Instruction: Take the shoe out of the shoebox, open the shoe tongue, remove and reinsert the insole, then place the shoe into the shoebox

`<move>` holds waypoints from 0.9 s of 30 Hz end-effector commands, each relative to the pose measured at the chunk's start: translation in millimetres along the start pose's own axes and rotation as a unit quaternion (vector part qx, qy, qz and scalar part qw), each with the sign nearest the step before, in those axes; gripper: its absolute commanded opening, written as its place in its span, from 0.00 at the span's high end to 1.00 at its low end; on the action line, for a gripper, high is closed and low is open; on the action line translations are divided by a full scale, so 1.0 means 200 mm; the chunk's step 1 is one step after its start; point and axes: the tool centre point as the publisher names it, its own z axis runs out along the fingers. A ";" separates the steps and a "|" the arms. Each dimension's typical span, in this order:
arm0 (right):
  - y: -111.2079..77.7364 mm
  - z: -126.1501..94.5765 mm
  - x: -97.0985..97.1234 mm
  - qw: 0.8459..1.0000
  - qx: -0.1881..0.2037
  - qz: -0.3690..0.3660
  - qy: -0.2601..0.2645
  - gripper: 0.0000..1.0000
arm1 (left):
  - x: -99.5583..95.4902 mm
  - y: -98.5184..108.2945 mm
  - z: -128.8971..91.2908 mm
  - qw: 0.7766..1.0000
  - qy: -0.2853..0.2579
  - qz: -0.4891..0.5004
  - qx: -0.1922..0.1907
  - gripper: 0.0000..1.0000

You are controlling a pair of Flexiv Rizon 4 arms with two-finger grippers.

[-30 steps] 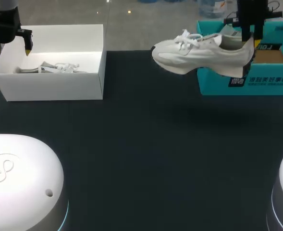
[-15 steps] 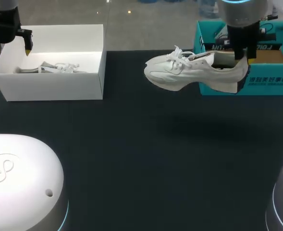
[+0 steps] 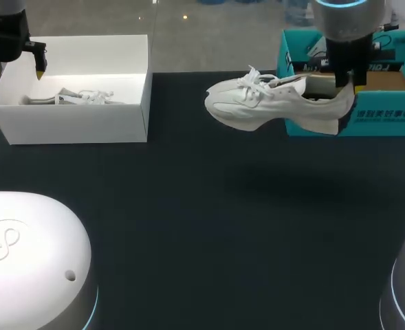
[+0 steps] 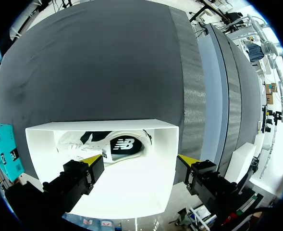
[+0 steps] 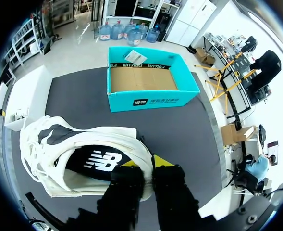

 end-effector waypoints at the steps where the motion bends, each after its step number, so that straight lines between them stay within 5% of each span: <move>1: -0.10 -0.03 0.06 1.000 -0.006 -0.006 -0.008 1.00 | 0.00 0.00 0.00 1.000 0.000 0.000 0.000 0.00; 12: -0.42 -0.02 0.18 1.000 -0.002 -0.004 0.005 1.00 | 0.00 0.00 0.00 1.000 0.000 0.000 0.000 0.00; 27: -0.47 0.02 0.21 1.000 0.019 -0.010 0.011 1.00 | 0.00 0.00 0.00 1.000 0.000 0.000 0.000 0.00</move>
